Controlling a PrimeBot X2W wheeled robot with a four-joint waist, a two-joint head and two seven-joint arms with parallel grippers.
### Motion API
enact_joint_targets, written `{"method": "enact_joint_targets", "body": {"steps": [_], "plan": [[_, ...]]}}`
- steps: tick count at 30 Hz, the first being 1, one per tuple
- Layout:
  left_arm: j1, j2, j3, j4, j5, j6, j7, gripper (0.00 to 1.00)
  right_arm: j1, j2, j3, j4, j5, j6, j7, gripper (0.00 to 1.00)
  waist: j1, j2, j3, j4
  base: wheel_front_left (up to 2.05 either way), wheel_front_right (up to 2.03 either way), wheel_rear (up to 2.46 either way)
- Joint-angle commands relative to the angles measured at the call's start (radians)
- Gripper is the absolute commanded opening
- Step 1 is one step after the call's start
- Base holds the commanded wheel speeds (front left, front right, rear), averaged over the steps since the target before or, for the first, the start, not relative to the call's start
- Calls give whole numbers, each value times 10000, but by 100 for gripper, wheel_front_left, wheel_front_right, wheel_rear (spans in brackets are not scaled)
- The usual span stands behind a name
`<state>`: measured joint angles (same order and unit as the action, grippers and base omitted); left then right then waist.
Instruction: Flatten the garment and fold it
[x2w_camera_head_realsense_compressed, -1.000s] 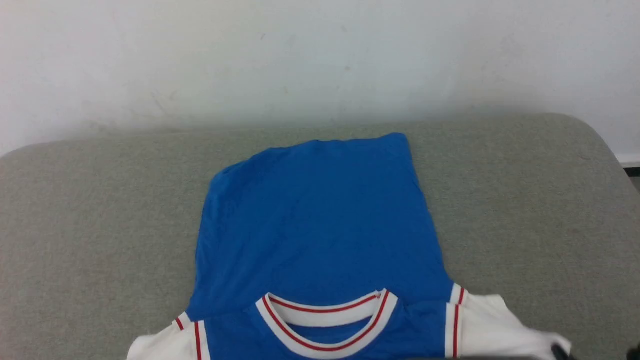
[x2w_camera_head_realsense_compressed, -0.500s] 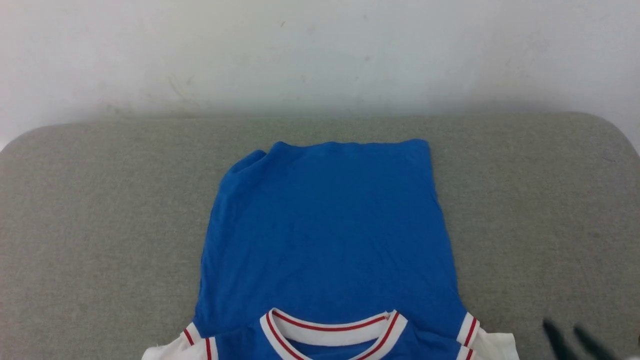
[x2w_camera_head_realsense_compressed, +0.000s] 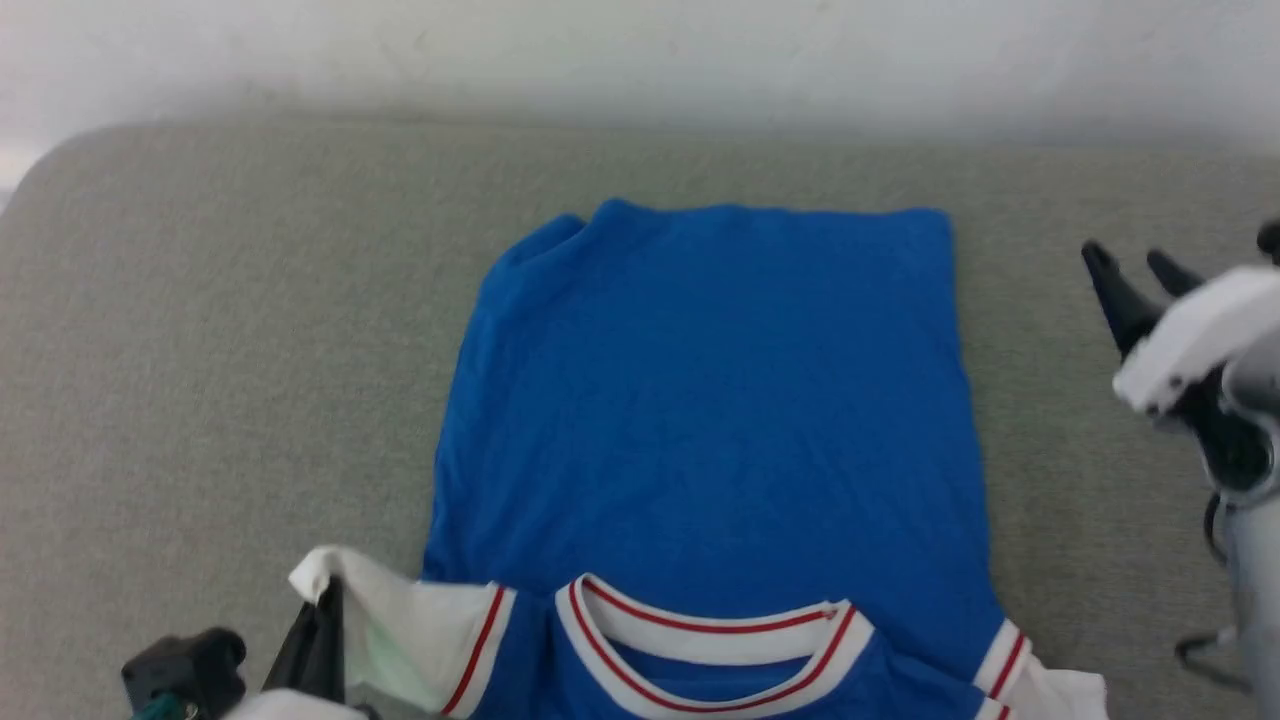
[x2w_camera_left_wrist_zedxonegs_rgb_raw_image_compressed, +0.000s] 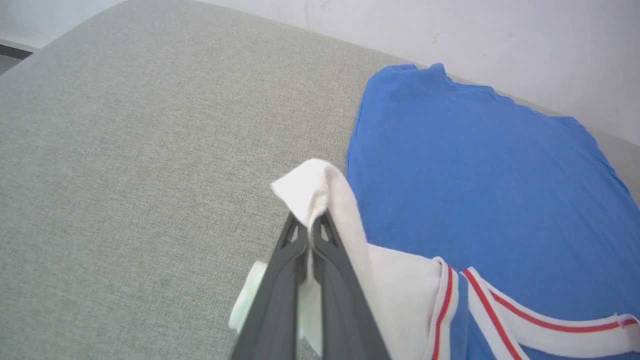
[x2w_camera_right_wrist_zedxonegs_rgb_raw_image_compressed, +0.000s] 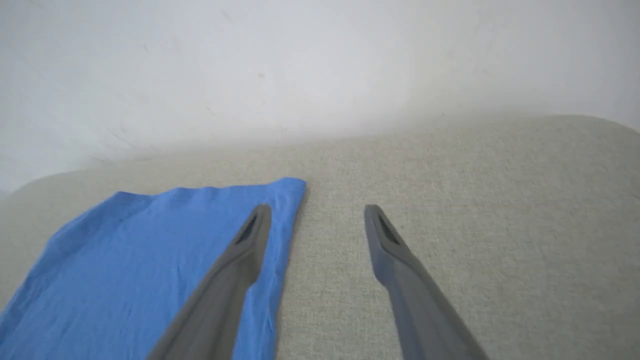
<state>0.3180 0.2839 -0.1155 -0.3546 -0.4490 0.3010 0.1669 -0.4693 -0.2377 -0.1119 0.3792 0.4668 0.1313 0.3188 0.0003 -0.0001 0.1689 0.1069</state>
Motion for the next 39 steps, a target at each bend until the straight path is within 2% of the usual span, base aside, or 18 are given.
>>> {"method": "enact_joint_targets", "body": {"steps": [1, 6, 10, 15, 19, 20, 22, 23, 26, 30, 35, 39], "plan": [[-289, -75, -63, -73, 95, -54, -122, 0, -580, -119, 145, 542, -17, -6, 102, 100, -3, 1, 947, 843, 0, 0, 0], [-958, -324, -396, -151, 191, -198, -453, 0, -2946, -476, 592, 2851, 139, -6, 959, 100, -3, 1, 1838, 1378, 0, 0, 0], [-1413, -540, -710, -118, 221, -362, -695, 0, -4391, -649, 978, 4199, 265, -6, 2105, 100, -3, 1, 2486, 1719, 0, 0, 0], [-1847, -732, -939, 48, 148, -571, -946, 0, -5518, -748, 1315, 5446, 236, -6, 3234, 100, -3, 1, 2975, 1958, 0, 0, 0], [-2045, -792, -1030, 275, 107, -689, -1089, 0, -5850, -783, 1376, 6614, 75, -6, 4264, 100, -3, 1, 3072, 2029, 0, 0, 0], [-2068, -795, -1030, 330, 95, -704, -1117, 0, -5888, -753, 1387, 6957, 36, -6, 4707, 64, -3, 1, 3060, 2032, 0, 0, 0], [-2093, -792, -1012, 422, 69, -724, -1170, 0, -5962, -715, 1402, 7447, -62, -6, 5304, 9, -3, 1, 3009, 2028, 0, 0, 0], [-2097, -785, -1003, 464, 58, -731, -1190, 0, -5972, -685, 1445, 7628, -123, -6, 5547, 0, -3, 1, 2975, 2020, 0, 0, 0], [-2109, -765, -978, 570, 12, -762, -1235, 0, -6011, -674, 1554, 7828, -289, -6, 5715, 0, -3, 1, 2842, 1969, 0, 0, 0], [-2105, -714, -929, 721, -51, -802, -1279, 0, -6099, -711, 1701, 7424, -396, -6, 4965, 0, -3, 1, 2498, 1812, 0, 0, 0], [-1955, -587, -856, 870, -103, -818, -1272, 0, -5931, -1137, 2525, 6047, -375, -6, 3609, 0, -3, 1, 1626, 1492, 0, 0, 0], [-1609, -123, -697, 917, 17, -787, -991, 0, -5206, -1792, 3475, 4566, 159, -6, 3242, 0, -3, 1, 789, 1042, 0, 0, 0]]}}
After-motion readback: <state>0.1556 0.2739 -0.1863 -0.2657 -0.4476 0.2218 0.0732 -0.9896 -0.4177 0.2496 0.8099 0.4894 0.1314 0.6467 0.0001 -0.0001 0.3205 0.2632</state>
